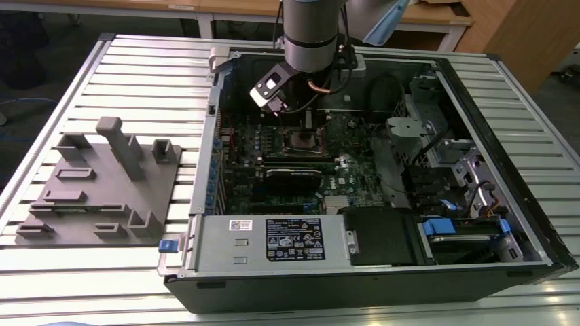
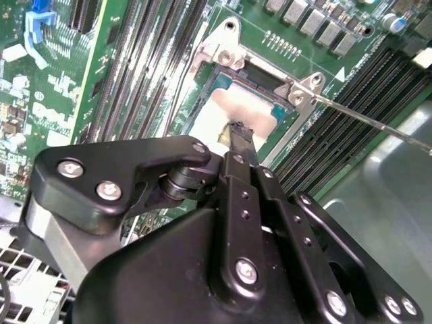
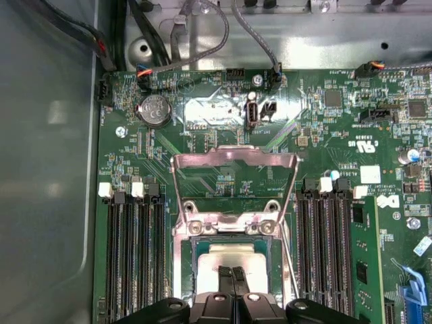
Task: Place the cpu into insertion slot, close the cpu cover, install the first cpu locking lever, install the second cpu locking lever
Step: 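Place the cpu into insertion slot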
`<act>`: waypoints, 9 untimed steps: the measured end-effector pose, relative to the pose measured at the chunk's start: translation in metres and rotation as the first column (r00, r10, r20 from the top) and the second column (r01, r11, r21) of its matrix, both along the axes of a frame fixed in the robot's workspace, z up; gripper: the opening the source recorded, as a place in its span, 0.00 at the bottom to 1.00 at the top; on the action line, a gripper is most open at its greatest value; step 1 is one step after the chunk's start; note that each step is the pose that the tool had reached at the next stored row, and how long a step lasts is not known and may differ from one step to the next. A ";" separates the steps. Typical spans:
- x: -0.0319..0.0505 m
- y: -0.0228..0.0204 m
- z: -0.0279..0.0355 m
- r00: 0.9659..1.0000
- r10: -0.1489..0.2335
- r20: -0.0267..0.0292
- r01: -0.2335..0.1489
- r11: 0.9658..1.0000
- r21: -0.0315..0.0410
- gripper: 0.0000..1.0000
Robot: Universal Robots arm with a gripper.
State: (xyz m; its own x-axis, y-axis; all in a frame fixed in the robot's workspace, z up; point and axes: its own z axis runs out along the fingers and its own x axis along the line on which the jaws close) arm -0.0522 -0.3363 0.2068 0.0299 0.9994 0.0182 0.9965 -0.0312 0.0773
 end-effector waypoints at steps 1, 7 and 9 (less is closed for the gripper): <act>0.0002 -0.0001 0.0000 1.000 0.000 -0.013 0.000 1.000 0.000 0.10; 0.0001 -0.0001 -0.0001 1.000 0.000 -0.023 0.000 1.000 0.000 0.10; -0.0001 -0.0001 -0.0004 1.000 0.000 -0.023 0.000 1.000 0.000 0.10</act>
State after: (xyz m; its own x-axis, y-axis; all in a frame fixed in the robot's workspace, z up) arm -0.0523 -0.3363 0.2065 0.0301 0.9994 0.0170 0.9980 -0.0310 0.0543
